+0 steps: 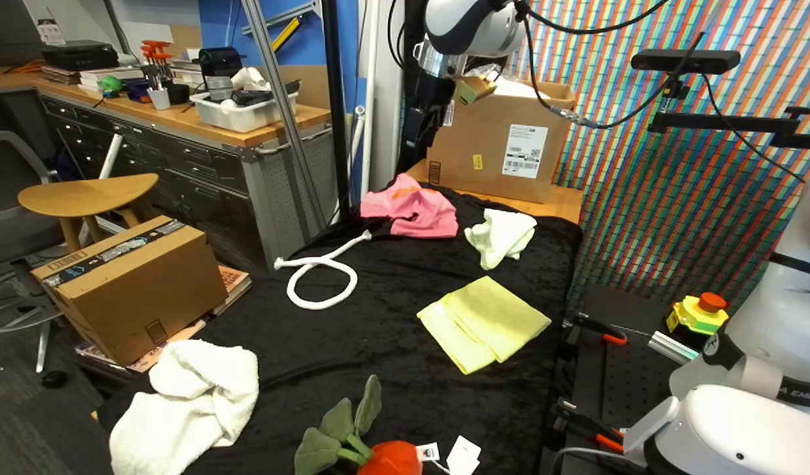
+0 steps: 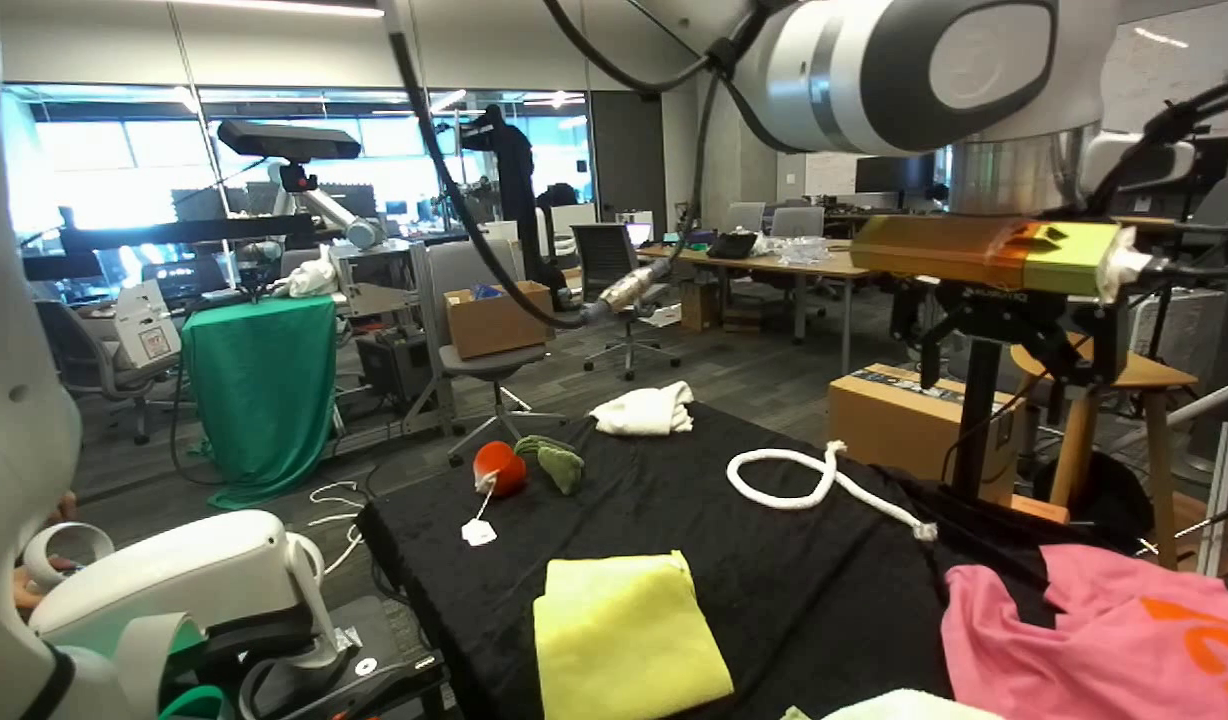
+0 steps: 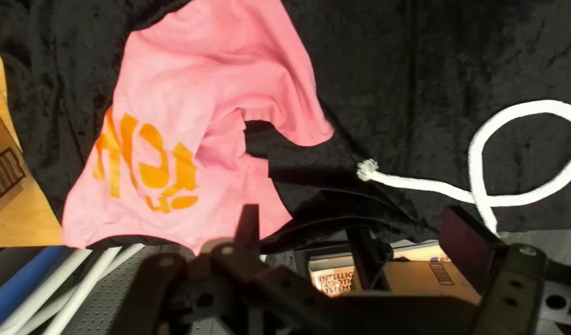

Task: Pile all the objects on the middle back of the table

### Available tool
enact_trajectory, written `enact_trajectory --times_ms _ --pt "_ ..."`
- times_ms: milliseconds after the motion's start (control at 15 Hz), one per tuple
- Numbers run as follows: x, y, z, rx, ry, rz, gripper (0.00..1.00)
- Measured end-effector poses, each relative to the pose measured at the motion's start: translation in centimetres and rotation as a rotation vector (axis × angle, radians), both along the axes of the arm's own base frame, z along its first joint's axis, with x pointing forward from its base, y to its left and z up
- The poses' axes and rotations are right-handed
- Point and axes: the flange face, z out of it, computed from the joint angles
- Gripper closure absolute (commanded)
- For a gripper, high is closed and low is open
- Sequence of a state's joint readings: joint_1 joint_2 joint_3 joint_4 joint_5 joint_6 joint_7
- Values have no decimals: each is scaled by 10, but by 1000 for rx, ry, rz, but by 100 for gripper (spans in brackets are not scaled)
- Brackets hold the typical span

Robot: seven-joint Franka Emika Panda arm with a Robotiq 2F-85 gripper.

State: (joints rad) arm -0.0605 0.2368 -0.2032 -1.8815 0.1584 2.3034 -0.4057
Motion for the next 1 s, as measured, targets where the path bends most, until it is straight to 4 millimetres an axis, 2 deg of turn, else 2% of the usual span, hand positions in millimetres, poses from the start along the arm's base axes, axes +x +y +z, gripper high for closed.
enact_trajectory --times_ms 200,467,1000 --pt "27 -28 -28 -24 32 -61 0" --pt "50 -61 -59 -30 105 -136 0" --pt "71 -83 -121 -34 275 -227 0"
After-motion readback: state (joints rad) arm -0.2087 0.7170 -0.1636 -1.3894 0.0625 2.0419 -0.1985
